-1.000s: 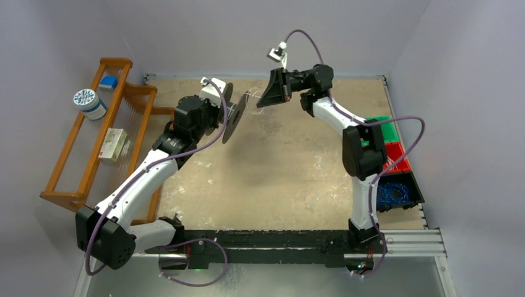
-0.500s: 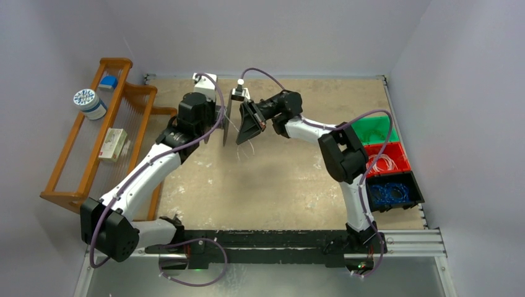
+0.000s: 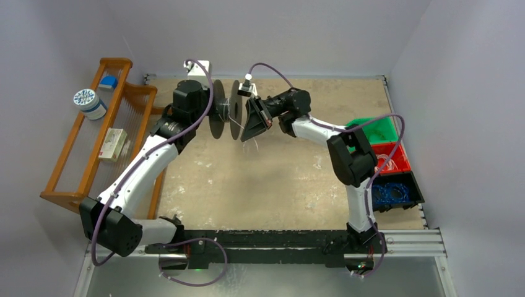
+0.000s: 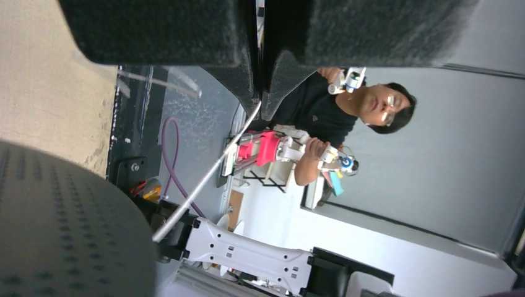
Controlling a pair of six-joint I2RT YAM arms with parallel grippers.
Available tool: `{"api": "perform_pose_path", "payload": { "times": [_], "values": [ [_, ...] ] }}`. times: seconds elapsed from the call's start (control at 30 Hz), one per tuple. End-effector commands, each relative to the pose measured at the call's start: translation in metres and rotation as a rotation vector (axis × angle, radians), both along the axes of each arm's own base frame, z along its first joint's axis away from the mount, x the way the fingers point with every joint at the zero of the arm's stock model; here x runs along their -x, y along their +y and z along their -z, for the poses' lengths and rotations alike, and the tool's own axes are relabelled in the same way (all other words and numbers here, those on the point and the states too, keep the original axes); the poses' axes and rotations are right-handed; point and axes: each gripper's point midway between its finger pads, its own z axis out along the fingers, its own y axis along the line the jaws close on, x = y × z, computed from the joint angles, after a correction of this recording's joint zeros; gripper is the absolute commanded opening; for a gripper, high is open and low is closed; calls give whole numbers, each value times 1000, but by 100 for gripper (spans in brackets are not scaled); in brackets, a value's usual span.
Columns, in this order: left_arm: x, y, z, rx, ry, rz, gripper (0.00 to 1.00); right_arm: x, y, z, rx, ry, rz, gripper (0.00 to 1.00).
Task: Wrap the cables
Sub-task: Wrap the cable around the cable reel.
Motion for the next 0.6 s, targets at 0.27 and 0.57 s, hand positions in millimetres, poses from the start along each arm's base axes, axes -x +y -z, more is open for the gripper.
{"api": "perform_pose_path", "payload": {
  "times": [0.27,0.57],
  "values": [
    [-5,9,-59,292,-107,0,0,46,-41,-36,-526,-775,37,0],
    [-6,5,-60,336,-102,23,0,15,-30,-49,-624,-854,283,0]
  ]
}}
